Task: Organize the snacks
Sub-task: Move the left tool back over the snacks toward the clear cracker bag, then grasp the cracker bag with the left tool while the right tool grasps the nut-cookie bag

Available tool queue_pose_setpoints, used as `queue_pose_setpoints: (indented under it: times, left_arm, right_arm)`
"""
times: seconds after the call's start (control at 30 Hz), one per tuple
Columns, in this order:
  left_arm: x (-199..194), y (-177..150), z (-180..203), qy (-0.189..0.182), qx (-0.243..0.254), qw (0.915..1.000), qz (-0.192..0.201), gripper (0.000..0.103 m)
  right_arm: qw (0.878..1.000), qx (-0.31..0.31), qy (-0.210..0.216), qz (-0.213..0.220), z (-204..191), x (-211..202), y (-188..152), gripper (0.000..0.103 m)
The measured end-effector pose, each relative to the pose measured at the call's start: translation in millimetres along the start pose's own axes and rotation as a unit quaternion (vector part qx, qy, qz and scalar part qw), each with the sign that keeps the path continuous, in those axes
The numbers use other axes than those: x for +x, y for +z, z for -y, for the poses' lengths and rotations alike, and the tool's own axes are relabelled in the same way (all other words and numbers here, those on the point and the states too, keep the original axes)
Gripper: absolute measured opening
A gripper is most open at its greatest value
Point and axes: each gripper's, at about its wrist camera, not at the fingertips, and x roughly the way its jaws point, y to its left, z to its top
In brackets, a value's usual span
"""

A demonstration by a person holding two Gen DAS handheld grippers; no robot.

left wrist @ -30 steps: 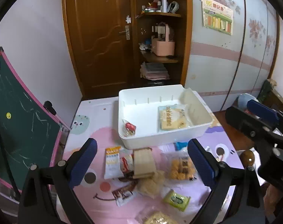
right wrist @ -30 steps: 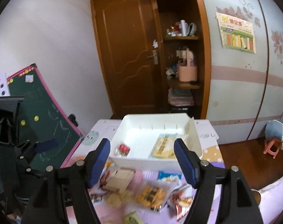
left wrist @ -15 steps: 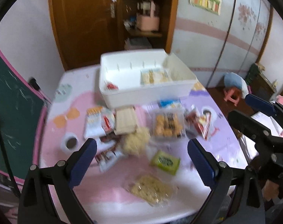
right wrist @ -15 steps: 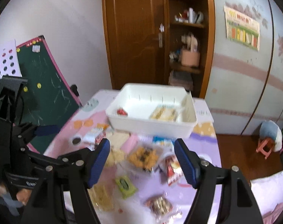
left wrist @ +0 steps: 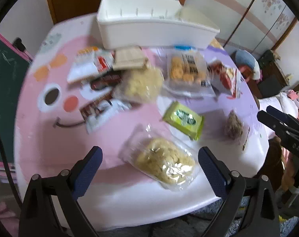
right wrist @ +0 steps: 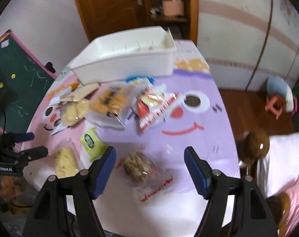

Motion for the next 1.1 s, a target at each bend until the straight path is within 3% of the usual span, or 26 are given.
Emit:
queue_pose_setpoints:
  times: [0.1,0.3,0.5,0.67,0.9,1.03,1.1]
  left_arm:
    - [15,-2,6,0.017,0.011,0.9995,-0.025,0.097]
    - [42,-7,28,0.013,0.029,0.9966,-0.076,0.097]
    - [50,-3,39,0.011,0.024,0.9961,-0.085,0.097]
    - [57,11,47,0.012,0.015,0.9965,-0.082,0.097]
    - [74,9,66,0.064,0.044,0.9926,-0.094,0.097]
    - [76,5,63,0.101,0.036,0.9886,-0.106,0.097]
    - [75,2,57,0.095,0.021,0.9888,-0.113,0.097]
  right_arm:
    - [1.000,0.017,0.002,-0.018,7,11,-7,0.072]
    - [0.999,0.017,0.017,-0.042,6,25,-11,0.072]
    - [0.997,-0.040,0.030,-0.057,-15,37,-14,0.072]
    - [0.995,-0.053,0.034,-0.080,-23,53,-19,0.072]
    - [0.993,-0.072,0.022,-0.088,-28,61,-24,0.072]
    - [0.993,-0.080,0.014,-0.084,-29,64,-26,0.071]
    - [0.992,-0.093,-0.002,-0.081,-32,65,-27,0.061]
